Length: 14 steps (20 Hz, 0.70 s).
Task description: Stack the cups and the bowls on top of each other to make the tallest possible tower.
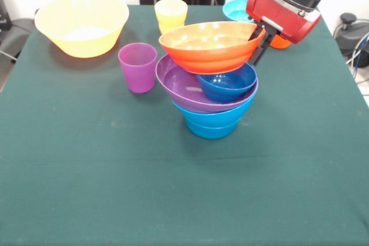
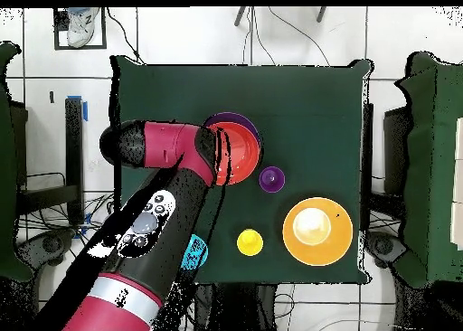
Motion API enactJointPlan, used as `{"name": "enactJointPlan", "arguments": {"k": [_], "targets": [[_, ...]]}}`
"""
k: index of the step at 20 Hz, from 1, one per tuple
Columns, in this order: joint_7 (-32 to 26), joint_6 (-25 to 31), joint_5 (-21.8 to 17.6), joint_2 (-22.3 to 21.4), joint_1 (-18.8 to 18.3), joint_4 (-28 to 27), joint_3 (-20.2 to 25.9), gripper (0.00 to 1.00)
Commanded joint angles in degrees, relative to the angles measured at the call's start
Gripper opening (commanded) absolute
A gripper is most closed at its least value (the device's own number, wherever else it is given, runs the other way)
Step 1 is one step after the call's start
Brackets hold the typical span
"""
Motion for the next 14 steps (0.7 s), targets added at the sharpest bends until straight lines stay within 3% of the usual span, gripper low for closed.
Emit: {"name": "enactJointPlan", "arguments": {"k": [1,14], "targets": [[11.62,2.06,1.72,1.66,0.79,-3.03,4.25,0.0],[12.06,3.9,1.47,3.12,1.73,-3.94,2.74,0.0]]}}
